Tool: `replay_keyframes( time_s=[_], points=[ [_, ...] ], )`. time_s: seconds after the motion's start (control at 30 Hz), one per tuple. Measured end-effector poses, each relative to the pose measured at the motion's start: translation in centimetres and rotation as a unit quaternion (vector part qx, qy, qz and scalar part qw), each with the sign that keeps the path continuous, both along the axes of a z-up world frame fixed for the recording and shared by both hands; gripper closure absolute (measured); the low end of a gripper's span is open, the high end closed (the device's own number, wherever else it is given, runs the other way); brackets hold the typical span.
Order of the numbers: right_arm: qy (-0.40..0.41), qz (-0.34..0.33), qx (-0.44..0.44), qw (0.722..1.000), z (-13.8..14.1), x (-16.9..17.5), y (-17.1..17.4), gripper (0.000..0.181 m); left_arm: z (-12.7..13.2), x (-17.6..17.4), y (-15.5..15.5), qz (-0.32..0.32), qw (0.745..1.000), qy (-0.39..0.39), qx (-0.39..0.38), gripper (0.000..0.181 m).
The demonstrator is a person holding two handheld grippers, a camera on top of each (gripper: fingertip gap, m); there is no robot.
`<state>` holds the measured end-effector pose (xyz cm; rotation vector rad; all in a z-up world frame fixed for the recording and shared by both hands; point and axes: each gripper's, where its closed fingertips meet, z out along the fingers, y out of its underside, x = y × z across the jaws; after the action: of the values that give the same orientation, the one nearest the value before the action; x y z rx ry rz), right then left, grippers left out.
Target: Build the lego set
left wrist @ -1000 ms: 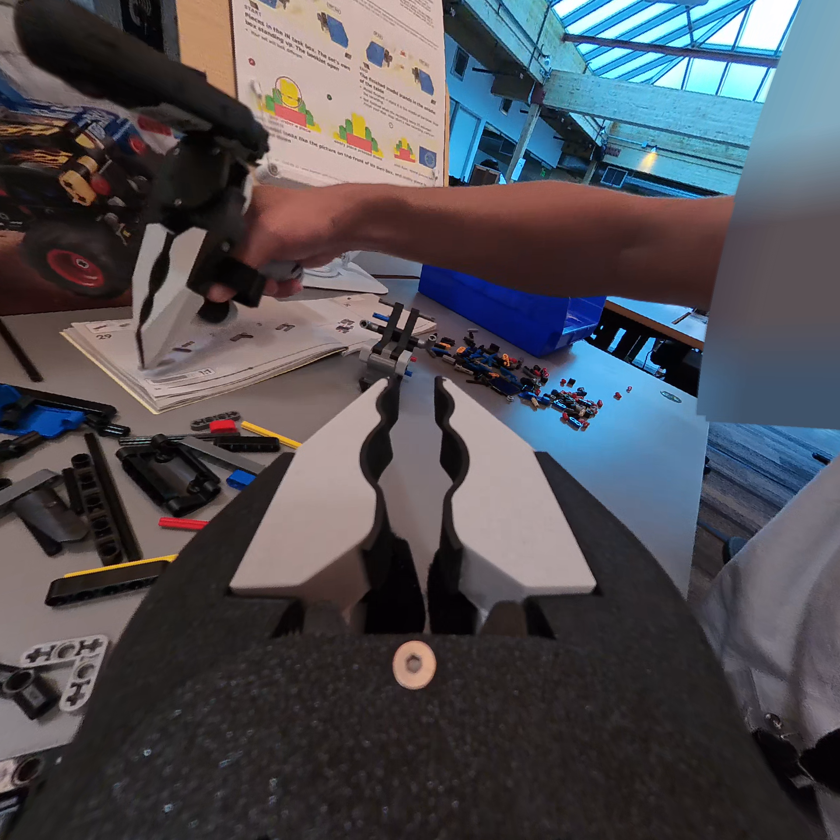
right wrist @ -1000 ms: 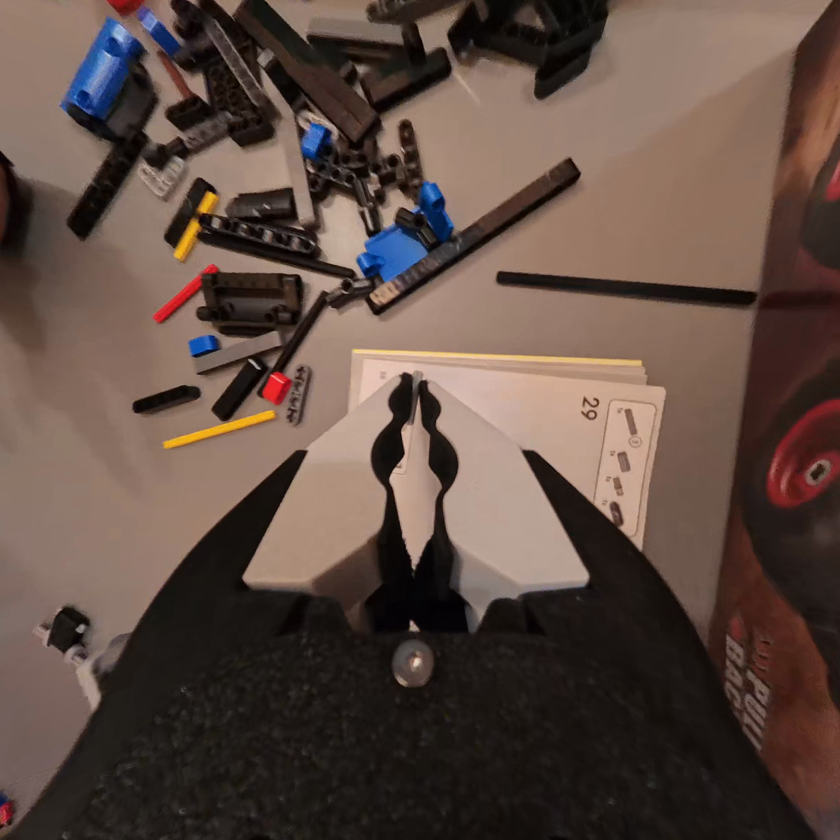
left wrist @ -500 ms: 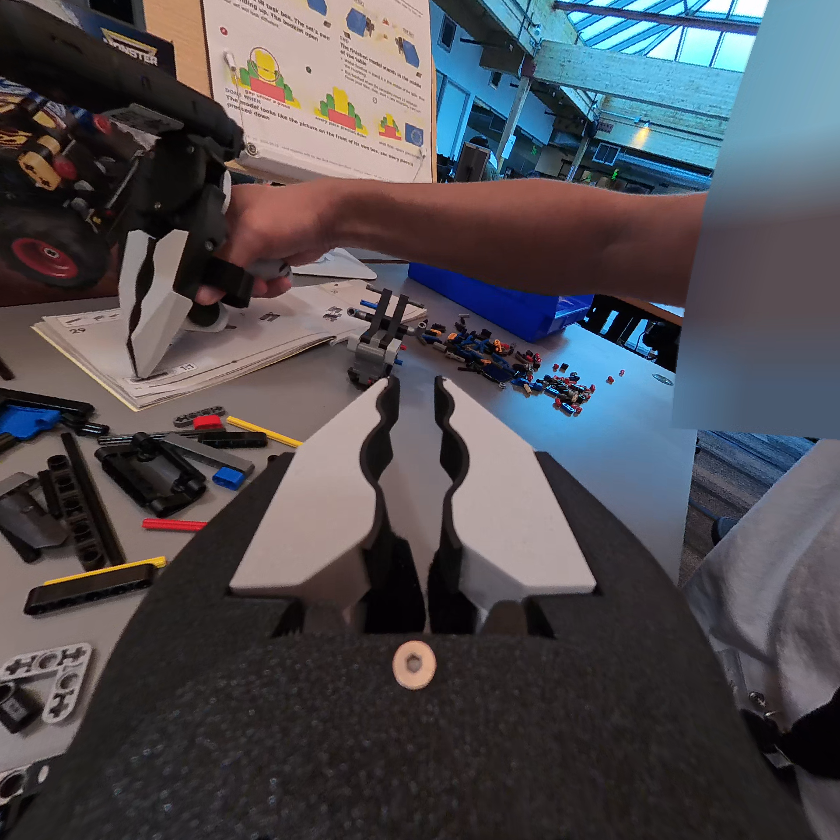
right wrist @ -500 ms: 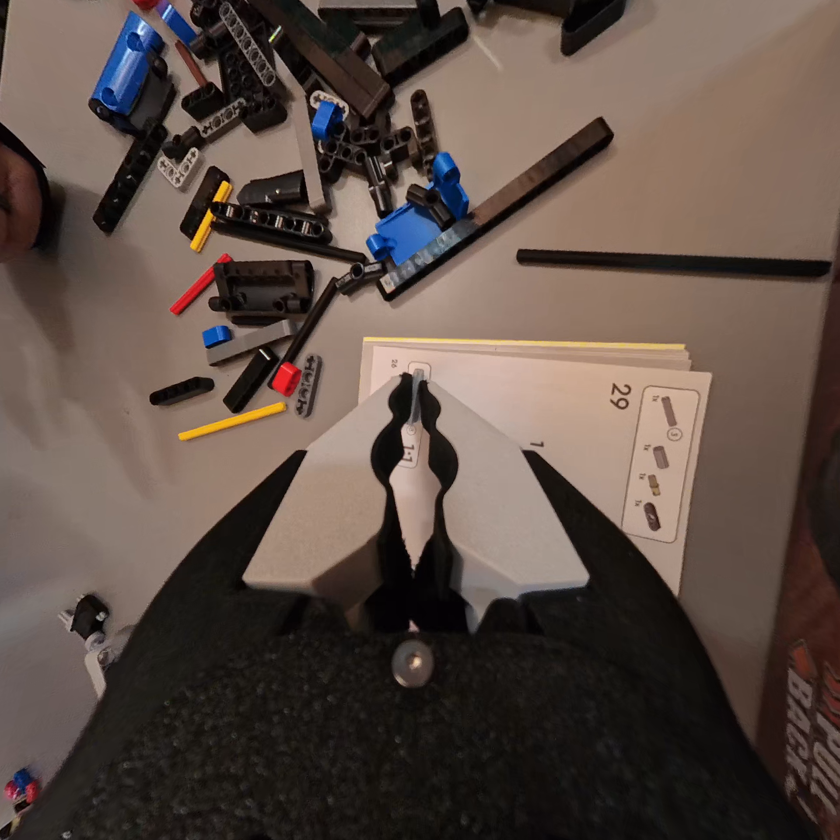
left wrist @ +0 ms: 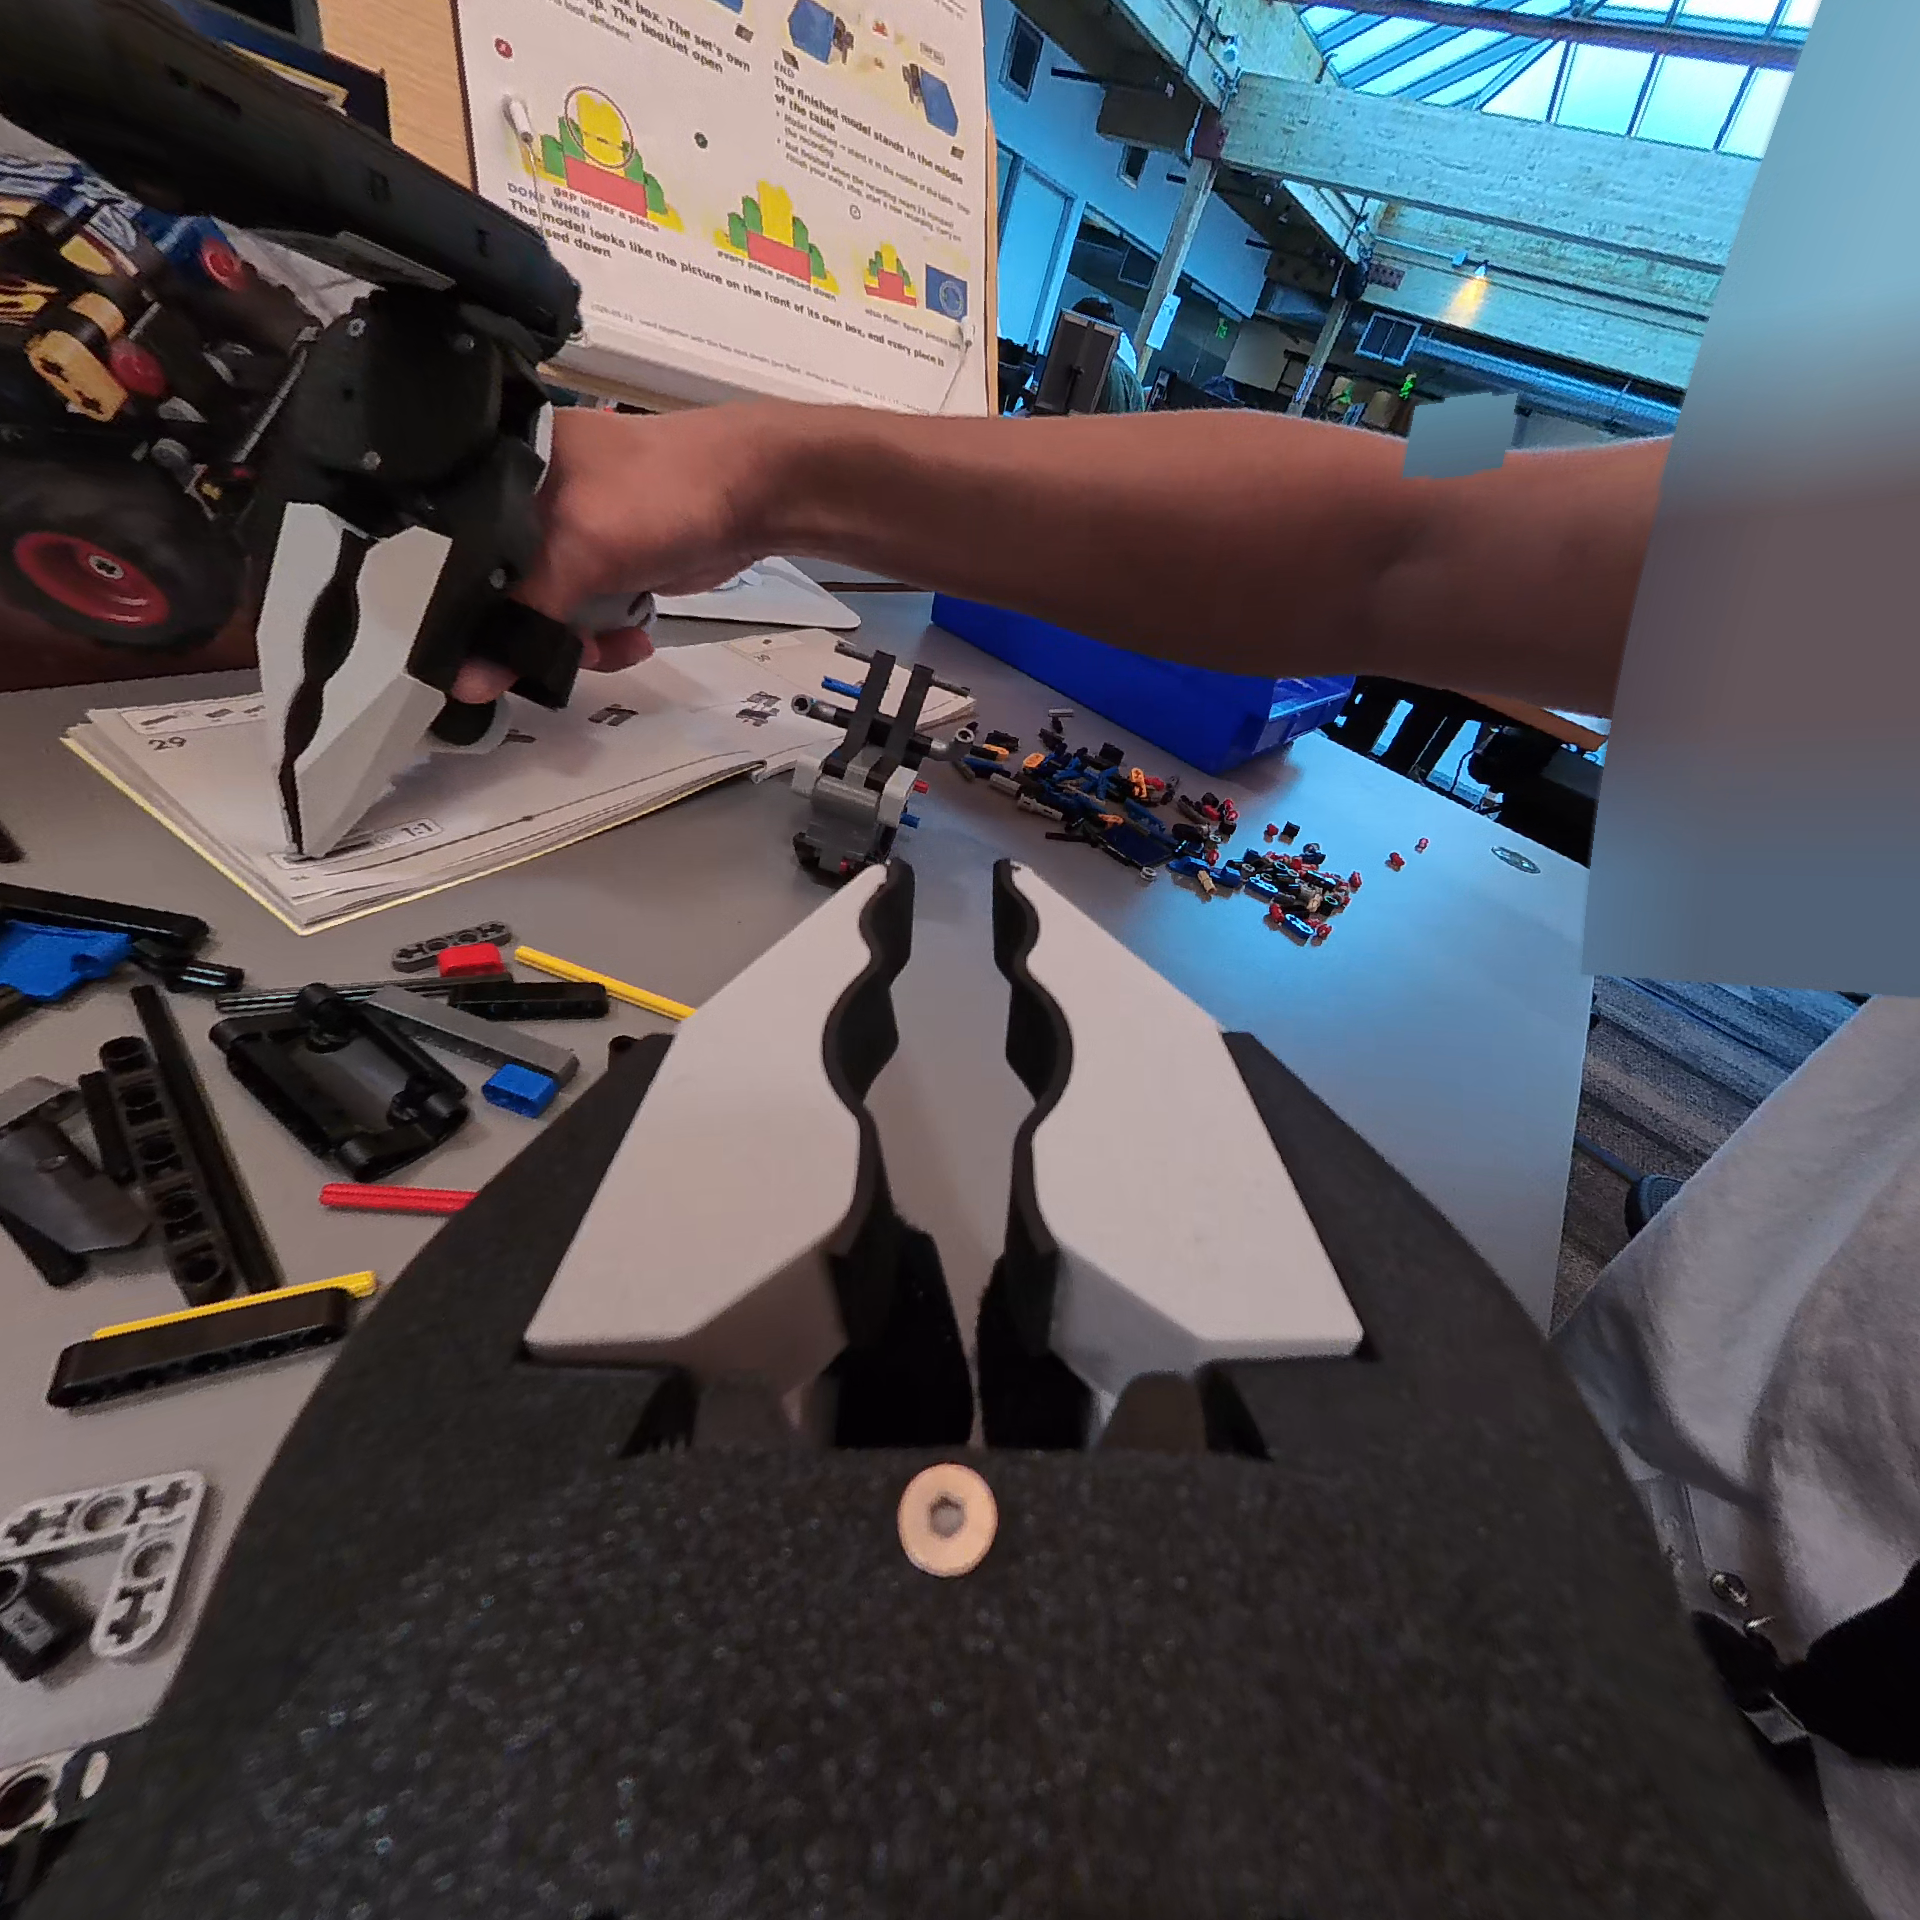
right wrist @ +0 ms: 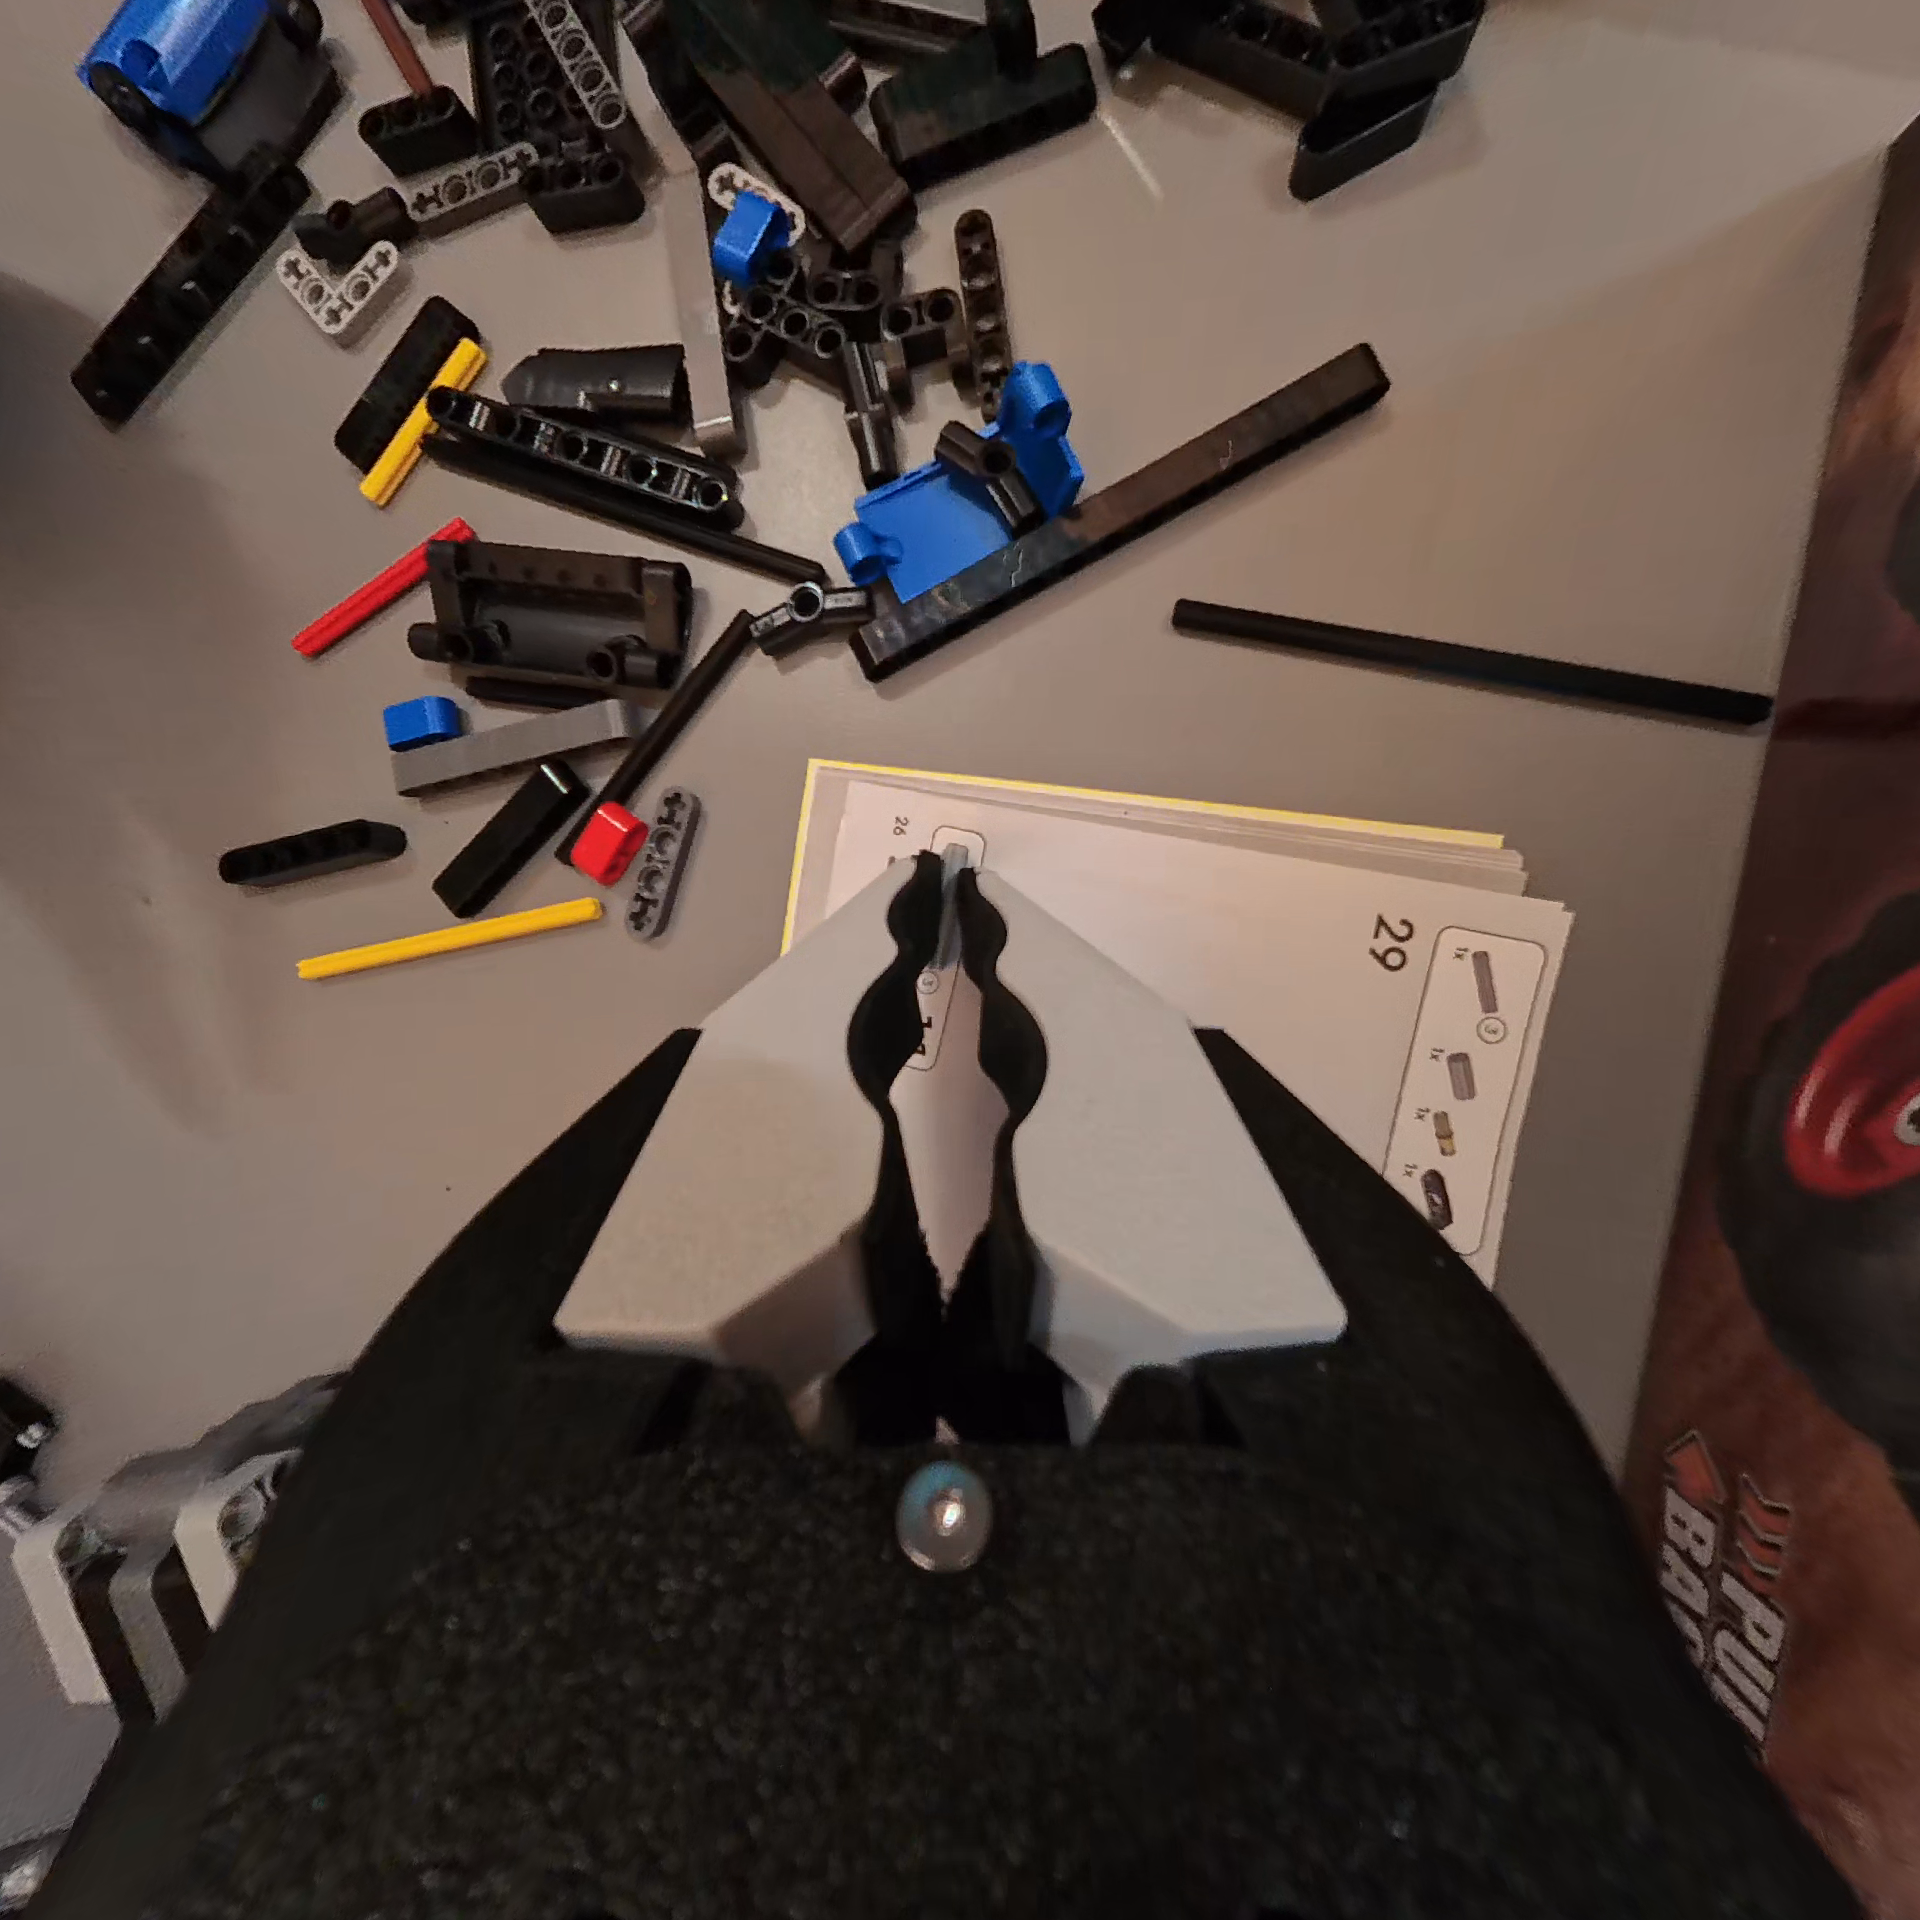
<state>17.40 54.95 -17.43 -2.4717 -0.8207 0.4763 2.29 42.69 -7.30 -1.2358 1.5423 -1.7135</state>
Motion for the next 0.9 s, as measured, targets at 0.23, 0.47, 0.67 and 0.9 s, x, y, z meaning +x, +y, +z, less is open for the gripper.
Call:
replay_keyframes(
  time_s=[0.23,0.47,0.67,0.9],
  points=[
    [-0.026,-0.010,0.021,0.999,0.0,0.0,0.0,0.179,-0.1,0.0,-0.1,-0.001,1.000,0.002,0.003,0.168],
    [0.096,-0.043,0.295,0.950,20.2,-5.0,-3.9,0.179,0.2,-0.1,0.0,-0.002,1.000,-0.007,-0.002,0.168],
    [-0.020,-0.101,0.223,0.969,14.6,-9.0,-15.9,0.179,0.1,-0.1,0.0,-0.008,1.000,0.001,-0.012,0.168],
    [-0.096,-0.062,0.135,0.984,3.8,-12.8,-21.9,0.179,-0.5,0.1,-0.7,-0.011,1.000,0.013,0.018,0.168]
  ],
)
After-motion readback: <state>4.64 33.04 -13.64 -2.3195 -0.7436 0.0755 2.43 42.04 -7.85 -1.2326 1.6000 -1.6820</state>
